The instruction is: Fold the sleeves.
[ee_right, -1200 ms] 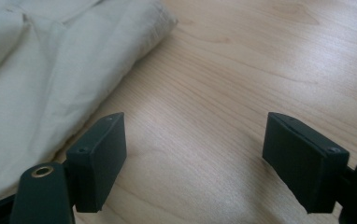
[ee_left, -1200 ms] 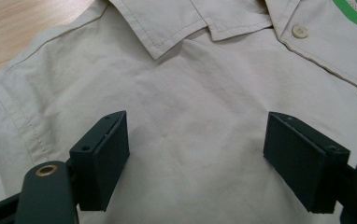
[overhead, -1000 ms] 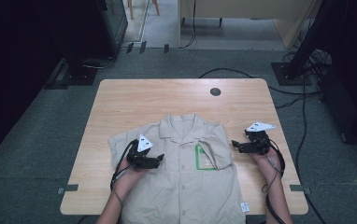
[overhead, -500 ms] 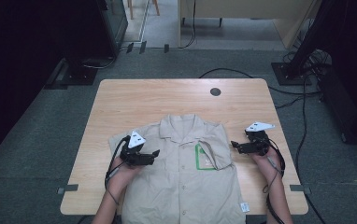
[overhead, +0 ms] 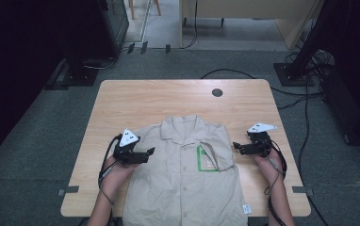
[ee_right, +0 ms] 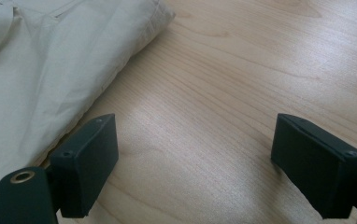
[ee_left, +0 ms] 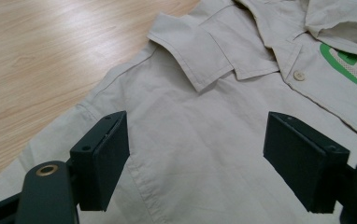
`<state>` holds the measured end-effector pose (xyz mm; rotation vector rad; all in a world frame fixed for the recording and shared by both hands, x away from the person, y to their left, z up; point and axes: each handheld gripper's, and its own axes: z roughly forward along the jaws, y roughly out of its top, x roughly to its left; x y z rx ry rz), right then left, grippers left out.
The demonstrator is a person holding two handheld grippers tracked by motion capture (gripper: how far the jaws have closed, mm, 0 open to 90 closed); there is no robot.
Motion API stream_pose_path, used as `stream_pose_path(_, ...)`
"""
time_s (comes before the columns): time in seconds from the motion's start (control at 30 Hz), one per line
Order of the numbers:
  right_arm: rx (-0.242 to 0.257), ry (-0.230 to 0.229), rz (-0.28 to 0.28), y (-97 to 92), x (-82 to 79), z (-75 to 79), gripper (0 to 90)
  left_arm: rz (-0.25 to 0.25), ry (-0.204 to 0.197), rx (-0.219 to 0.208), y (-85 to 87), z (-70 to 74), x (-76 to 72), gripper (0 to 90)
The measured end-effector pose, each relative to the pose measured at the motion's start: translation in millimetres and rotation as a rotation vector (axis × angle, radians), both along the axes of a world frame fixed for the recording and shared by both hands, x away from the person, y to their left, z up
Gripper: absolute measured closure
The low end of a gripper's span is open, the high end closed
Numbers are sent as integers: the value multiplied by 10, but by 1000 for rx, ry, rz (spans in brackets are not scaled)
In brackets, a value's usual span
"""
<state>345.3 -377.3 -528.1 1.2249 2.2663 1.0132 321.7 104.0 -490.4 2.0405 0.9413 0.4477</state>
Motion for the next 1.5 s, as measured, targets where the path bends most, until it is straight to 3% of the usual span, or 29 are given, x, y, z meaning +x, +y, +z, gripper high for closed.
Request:
stream_pose_path(0.3, 0, 0, -6, 12, 1, -1, 138, -27, 24, -50, 113, 38, 48, 226)
stream_pose_path(0.57, 0, 1, -8, 18, 2, -2, 134, -16, 17, -31, 193, 47, 83, 226)
stream_pose_path(1.5, -3, 4, -17, 35, 1, -2, 120, 24, 1, -38, 360, 46, 255, 226)
